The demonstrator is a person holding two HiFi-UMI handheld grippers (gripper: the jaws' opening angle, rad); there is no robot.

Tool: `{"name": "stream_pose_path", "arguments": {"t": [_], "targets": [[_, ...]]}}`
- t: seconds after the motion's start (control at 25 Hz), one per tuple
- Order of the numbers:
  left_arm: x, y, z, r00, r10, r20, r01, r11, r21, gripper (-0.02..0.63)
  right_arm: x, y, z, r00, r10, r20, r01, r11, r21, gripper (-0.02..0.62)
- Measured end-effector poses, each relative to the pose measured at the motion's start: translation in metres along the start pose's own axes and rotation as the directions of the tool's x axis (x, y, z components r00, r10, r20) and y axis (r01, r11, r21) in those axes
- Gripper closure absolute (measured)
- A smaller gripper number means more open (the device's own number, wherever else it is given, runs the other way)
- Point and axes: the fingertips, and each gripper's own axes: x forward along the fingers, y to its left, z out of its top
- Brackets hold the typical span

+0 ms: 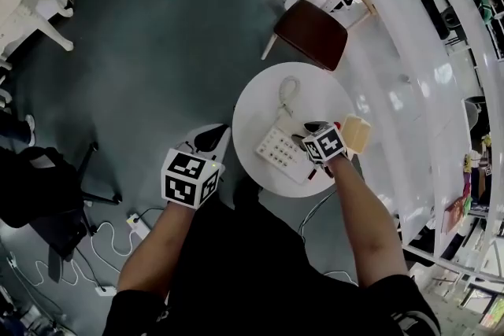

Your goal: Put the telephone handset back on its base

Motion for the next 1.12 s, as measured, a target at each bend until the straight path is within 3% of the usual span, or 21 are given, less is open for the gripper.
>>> {"name": "stream_pose_path", "arguments": {"t": [0.2, 0.4, 0.64, 0.8, 1.0, 1.12], "targets": [[-0.009, 0.008, 0.017, 1.0, -0.009, 0.023, 0.008, 1.0, 0.023, 0.597, -0.032, -0.007, 0.033, 0.986, -0.064, 0.154, 0.055, 0.997, 0.063, 0.359], [-0.022, 0.008, 0.03, 0.998, -0.043, 0.05, 0.041, 0.998, 0.042, 0.597, -0.085, -0.003, 0.064, 0.938, -0.133, 0.321, 0.08, 0.982, 0.172, 0.313], [-0.028, 0.01, 0.051, 0.993, -0.096, 0.066, 0.087, 0.988, 0.13, 0.597, -0.161, 0.015, 0.087, 0.824, -0.209, 0.527, 0.033, 0.946, 0.323, 0.303], [-0.024, 0.005, 0.069, 0.989, -0.123, 0.086, 0.105, 0.975, 0.194, 0.597, -0.202, 0.029, 0.087, 0.751, -0.25, 0.611, 0.015, 0.932, 0.363, 0.262], [-0.023, -0.008, 0.079, 0.984, -0.118, 0.132, 0.092, 0.978, 0.187, 0.597, -0.237, 0.038, 0.083, 0.645, -0.274, 0.713, -0.078, 0.905, 0.418, 0.247], [-0.021, -0.017, 0.085, 0.983, -0.105, 0.153, 0.079, 0.983, 0.166, 0.597, -0.25, 0.039, 0.084, 0.604, -0.263, 0.752, -0.104, 0.909, 0.402, 0.242]]}}
